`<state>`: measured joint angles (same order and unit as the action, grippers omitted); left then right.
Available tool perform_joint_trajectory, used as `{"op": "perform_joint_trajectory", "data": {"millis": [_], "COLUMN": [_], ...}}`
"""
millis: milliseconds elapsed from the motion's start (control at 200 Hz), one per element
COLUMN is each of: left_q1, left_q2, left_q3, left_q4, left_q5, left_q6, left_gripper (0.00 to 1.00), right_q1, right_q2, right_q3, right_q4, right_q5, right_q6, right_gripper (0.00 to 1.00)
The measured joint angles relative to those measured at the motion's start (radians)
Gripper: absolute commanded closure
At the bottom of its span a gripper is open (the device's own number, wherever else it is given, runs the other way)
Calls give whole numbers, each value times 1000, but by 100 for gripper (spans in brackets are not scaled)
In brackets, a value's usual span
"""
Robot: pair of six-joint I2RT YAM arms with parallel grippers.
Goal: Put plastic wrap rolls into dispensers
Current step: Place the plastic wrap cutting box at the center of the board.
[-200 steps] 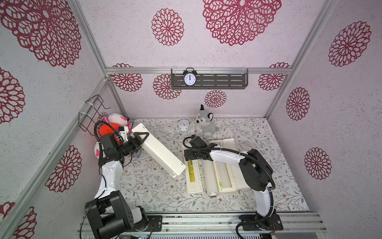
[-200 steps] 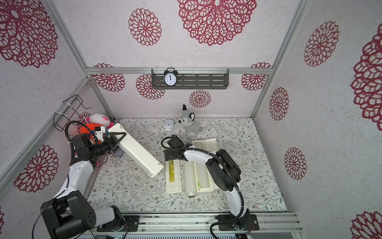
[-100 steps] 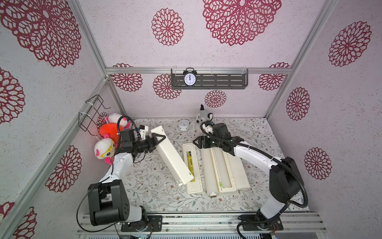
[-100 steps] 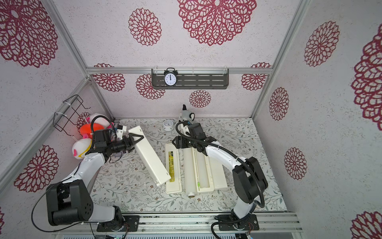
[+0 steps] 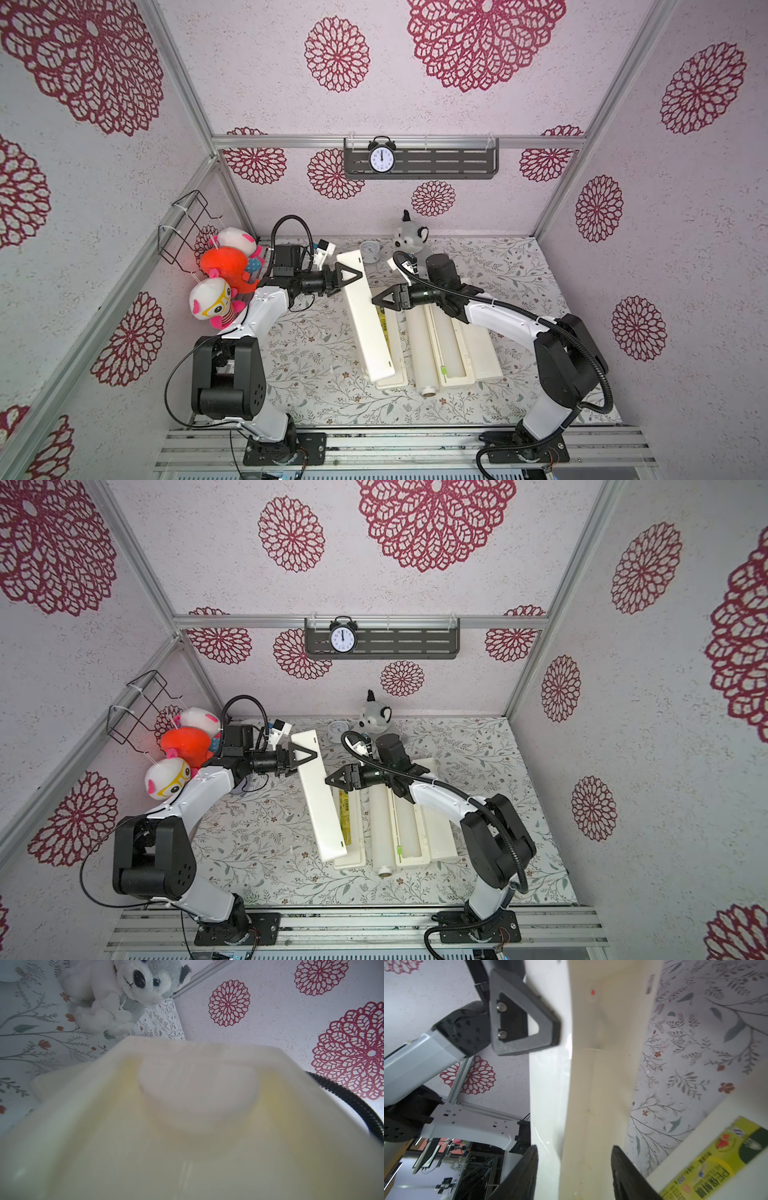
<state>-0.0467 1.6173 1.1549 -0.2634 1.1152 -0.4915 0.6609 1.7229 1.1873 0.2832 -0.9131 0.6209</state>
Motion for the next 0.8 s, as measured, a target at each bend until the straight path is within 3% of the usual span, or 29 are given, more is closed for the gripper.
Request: {"op": "perform_joint_trajectory", "data": {"millis": [110,195,295,420,500,600,801], "left_q1": [-21,-33,-45,-46,-41,-39,-25], "left_q2": [43,67,76,76,76,76,55], "left_q3": [27,49,68,73,73,74,40], "left_q4": [-11,-16,-16,-3,11,11,75], "left_q5": [21,32,54,83,124,138,132], "left_q6": [14,21,28,39,34,24,-21], "left_gripper": [37,37,37,34,24,0,2], "right_q1": [30,48,62,60,59,59,54], "right_q2": [33,57,76,86,92,100,103], "right_q3": [1,2,1,-5,-14,-26,-35], "right_q4": [64,98,145,259,357,433,487], "right_q5": [-41,-63,-83,-124,-156,-163,-157], "right_q6": [46,74,121,216,284,334,393], "right_gripper": [45,53,70,100,100,100,100]}}
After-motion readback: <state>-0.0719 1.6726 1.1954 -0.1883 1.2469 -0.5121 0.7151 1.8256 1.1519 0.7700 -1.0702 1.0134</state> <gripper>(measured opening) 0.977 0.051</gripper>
